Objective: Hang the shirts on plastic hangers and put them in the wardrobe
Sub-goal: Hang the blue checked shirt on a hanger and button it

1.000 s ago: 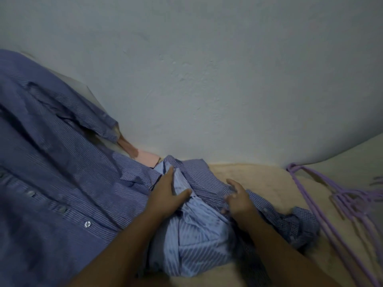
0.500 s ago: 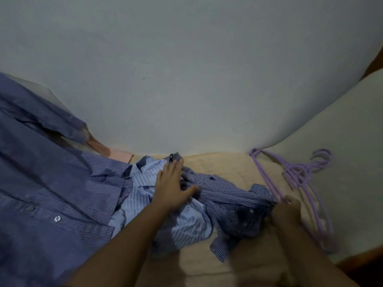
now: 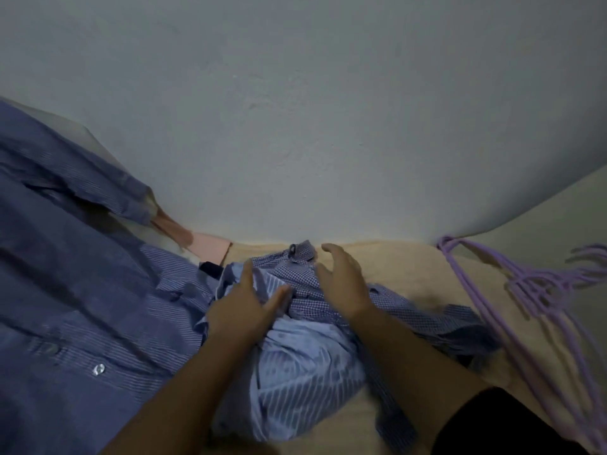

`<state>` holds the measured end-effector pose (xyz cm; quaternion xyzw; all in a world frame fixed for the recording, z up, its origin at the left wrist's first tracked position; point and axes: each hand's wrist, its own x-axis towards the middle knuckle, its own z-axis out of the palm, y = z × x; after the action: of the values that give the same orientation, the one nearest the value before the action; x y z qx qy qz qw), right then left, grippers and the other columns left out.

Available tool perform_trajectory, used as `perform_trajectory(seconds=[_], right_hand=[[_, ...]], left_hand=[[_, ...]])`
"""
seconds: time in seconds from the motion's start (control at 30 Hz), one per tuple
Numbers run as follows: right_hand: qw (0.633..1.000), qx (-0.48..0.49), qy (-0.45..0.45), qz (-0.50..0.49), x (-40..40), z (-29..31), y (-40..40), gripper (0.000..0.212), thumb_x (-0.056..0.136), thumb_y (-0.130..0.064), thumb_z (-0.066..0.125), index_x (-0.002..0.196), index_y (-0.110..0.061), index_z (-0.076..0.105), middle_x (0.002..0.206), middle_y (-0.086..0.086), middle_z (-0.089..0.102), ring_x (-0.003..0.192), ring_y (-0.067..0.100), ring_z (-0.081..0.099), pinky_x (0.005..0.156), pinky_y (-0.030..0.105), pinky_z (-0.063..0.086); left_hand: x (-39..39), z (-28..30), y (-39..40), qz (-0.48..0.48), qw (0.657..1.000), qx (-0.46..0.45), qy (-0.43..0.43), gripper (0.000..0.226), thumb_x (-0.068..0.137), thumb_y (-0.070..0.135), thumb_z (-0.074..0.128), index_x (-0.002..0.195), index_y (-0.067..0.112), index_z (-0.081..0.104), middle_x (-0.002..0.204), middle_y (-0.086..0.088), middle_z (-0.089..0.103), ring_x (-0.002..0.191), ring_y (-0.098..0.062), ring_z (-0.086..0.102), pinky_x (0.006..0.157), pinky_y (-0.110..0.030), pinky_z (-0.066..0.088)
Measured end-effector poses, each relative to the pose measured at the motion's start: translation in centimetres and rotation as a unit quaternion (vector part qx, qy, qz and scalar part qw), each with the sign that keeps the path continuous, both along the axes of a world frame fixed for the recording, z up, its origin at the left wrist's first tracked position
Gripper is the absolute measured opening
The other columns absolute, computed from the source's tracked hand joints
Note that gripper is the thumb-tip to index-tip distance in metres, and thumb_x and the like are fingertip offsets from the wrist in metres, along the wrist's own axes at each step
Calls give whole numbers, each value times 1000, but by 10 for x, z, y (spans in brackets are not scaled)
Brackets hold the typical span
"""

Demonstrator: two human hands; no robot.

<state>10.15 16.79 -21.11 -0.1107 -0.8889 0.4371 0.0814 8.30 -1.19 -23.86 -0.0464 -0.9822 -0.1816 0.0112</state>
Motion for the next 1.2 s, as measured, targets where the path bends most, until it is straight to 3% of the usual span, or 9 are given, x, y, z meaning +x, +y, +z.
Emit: perform_trajectory(seconds=[0.1,0.3,0.43,0.53,0.6,0.8,0.93,1.1,1.2], right_hand=[[995,-65,-28,71,-37,-6,-20,47,96,-33,51,141,-28,38,148,1,38,135,23,36,107,36,36],[983,-102,-152,-19,-108,-39,-22,69,82,-62,45,144,-35,28,148,4,40,130,30,43,105,49,38],[974,-131,-187,12,-124,-64,-13,72,68,-30,53,139,-36,39,147,-2,41,125,27,49,101,47,45],[951,-282,-123,-28,-113,-42,-12,41,83,-11,54,122,-19,62,129,3,59,111,27,59,95,46,50],[933,-343,-95,-52,-103,-25,-9,22,84,-17,59,101,-14,71,107,10,70,96,28,66,89,47,54],[892,-446,-47,-51,-68,29,-7,9,85,2,62,90,-5,66,88,20,69,81,33,67,76,41,57],[902,-427,-45,42,-39,66,4,16,87,6,55,89,-8,63,78,13,68,62,21,63,57,26,54],[971,-212,4,112,11,121,26,41,84,12,46,73,-19,71,74,-5,70,65,4,62,63,16,48],[975,-178,21,132,41,159,33,45,83,14,44,68,-18,72,71,-4,70,65,2,63,62,14,47]], left_hand=[[-25,5,6,-14,996,83,36,94,78,83,28,152,31,4,139,-3,50,116,-24,57,86,-40,50],[-74,3,15,-37,977,198,74,76,91,61,43,152,24,17,145,-7,44,128,-23,46,99,-40,43],[-80,0,18,-41,970,234,46,76,91,61,43,152,24,18,143,-6,45,125,-22,48,100,-43,44],[-75,4,19,-42,958,283,13,84,83,68,39,152,26,17,140,-3,47,119,-19,52,99,-43,45],[-70,13,22,-42,950,309,5,83,83,66,40,152,25,17,138,-1,48,115,-17,53,97,-38,45],[-55,47,27,-46,936,350,3,76,88,60,41,152,25,19,129,5,53,105,-11,55,87,-30,43],[-42,81,27,-45,926,372,32,52,101,38,38,150,23,28,115,15,50,106,-7,48,87,-22,32],[-21,132,40,-125,911,392,-25,38,103,29,36,135,16,53,122,21,51,124,-4,41,98,-18,26],[1,167,53,-177,905,373,-98,33,100,19,44,131,17,57,111,-3,66,111,-17,55,95,-27,38]])
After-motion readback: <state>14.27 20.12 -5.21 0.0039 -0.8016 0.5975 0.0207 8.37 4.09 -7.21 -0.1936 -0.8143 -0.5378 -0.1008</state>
